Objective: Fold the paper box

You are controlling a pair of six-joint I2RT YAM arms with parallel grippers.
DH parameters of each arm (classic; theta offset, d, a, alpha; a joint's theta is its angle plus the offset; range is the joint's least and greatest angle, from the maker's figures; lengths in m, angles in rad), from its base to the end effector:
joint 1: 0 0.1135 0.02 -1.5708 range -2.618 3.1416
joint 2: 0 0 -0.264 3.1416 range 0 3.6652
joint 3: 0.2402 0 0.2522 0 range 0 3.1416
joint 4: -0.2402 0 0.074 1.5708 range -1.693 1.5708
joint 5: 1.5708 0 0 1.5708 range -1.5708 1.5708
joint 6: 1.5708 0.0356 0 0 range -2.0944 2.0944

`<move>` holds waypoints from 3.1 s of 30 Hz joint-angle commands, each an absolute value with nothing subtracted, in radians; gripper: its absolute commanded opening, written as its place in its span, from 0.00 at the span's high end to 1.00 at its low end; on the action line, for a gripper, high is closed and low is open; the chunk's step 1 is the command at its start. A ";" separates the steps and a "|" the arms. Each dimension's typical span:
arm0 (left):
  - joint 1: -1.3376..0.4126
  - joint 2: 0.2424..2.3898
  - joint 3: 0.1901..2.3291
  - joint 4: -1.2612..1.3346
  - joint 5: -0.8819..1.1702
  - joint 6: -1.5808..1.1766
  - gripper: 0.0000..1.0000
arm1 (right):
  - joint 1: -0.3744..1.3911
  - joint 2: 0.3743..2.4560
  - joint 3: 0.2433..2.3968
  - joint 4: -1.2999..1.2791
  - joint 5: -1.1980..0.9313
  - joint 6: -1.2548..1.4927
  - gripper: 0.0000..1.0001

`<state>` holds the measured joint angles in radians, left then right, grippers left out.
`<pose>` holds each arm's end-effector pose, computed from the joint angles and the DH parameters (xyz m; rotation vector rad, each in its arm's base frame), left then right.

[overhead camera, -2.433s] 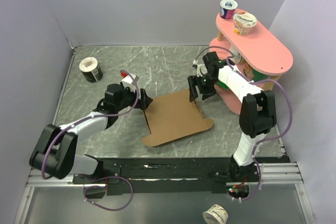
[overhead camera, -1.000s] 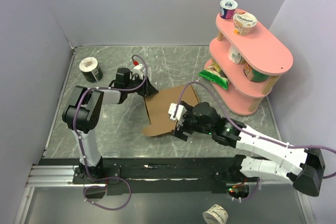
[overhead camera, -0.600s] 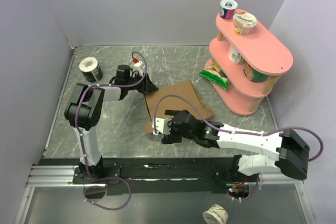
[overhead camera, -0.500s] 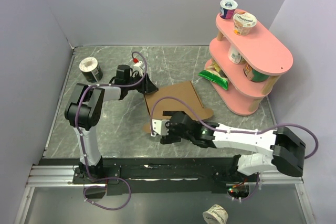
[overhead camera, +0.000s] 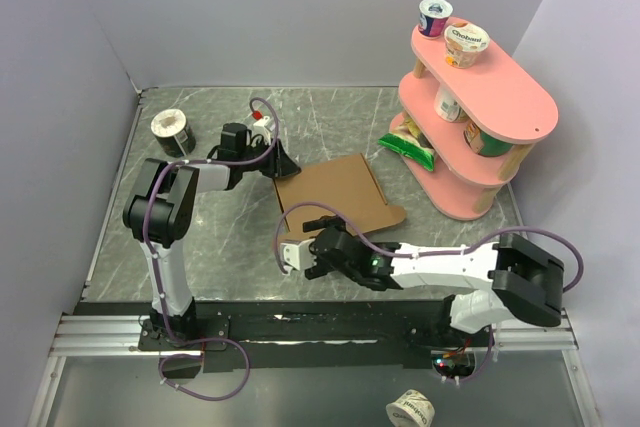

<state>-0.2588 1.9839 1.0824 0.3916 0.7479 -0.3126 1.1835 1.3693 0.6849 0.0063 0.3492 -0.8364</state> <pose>0.3925 -0.1289 0.1515 0.4200 2.0790 -1.1199 0.1165 0.2533 0.1964 -1.7646 1.3278 -0.2005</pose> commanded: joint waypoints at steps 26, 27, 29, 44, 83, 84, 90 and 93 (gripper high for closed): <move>-0.152 1.827 1.207 0.420 0.710 -0.448 0.04 | 1.221 1.496 0.802 -0.021 0.566 -0.911 0.87; -0.141 1.819 1.207 0.425 0.704 -0.462 0.04 | 1.221 1.494 0.817 -0.066 0.561 -0.901 0.87; -0.112 1.793 1.200 0.445 0.703 -0.471 0.04 | 1.218 1.482 0.847 -0.101 0.552 -0.891 0.88; -0.040 1.635 0.925 0.644 0.698 -0.538 0.04 | 1.146 1.476 1.227 -0.687 0.344 -0.713 0.92; -0.014 1.555 0.506 1.284 1.005 -0.564 0.01 | 0.672 1.848 2.012 -1.273 -0.377 -0.650 0.93; -0.046 1.514 0.514 1.138 0.947 -0.466 0.01 | 0.664 1.861 2.028 -1.279 -0.385 -0.652 0.93; -0.103 1.445 0.526 0.919 0.917 -0.222 0.03 | 0.603 1.884 2.068 -1.315 -0.475 -0.669 0.93; -0.116 1.508 0.632 0.780 0.980 -0.137 0.03 | 0.565 1.901 2.095 -1.345 -0.503 -0.676 0.93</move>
<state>-0.1059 1.4391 0.5308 0.9588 0.9298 -0.3279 0.6109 1.8790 2.0335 -1.2770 -0.4240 -0.6640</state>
